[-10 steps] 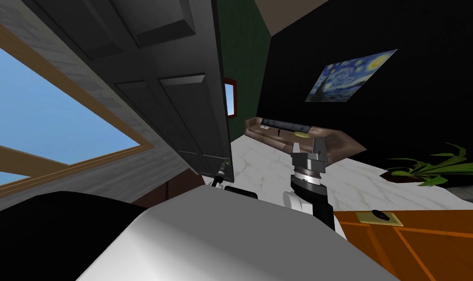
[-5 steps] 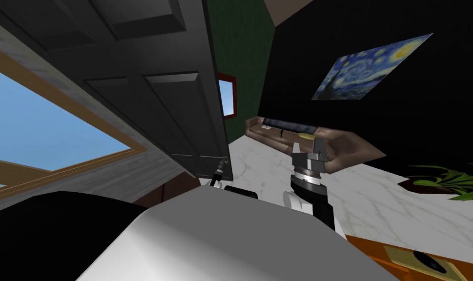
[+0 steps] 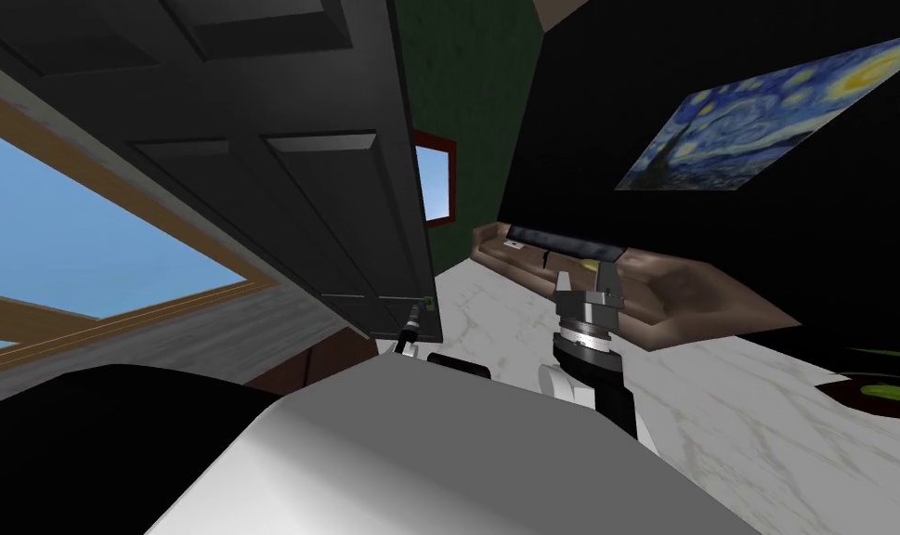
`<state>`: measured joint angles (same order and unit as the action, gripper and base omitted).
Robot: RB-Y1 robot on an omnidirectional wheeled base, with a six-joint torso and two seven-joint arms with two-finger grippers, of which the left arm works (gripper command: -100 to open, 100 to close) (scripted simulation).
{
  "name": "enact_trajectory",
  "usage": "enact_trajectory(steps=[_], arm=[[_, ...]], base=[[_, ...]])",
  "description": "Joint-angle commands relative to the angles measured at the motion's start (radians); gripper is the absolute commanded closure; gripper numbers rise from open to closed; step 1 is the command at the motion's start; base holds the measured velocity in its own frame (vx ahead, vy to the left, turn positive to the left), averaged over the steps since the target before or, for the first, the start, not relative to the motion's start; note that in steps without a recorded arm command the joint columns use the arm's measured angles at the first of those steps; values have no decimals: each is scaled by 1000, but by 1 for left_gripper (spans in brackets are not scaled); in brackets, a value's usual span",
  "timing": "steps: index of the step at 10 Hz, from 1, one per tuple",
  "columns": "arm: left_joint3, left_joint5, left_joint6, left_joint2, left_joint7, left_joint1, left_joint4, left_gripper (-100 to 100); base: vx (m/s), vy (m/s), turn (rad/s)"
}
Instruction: Push the door open
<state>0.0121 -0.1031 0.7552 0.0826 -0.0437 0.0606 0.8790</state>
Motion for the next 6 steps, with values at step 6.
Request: enact_trajectory(steps=[6], arm=[[-2, -12, -19, -29, 6, 12, 24, -100]], base=[[-199, -90, 39]])
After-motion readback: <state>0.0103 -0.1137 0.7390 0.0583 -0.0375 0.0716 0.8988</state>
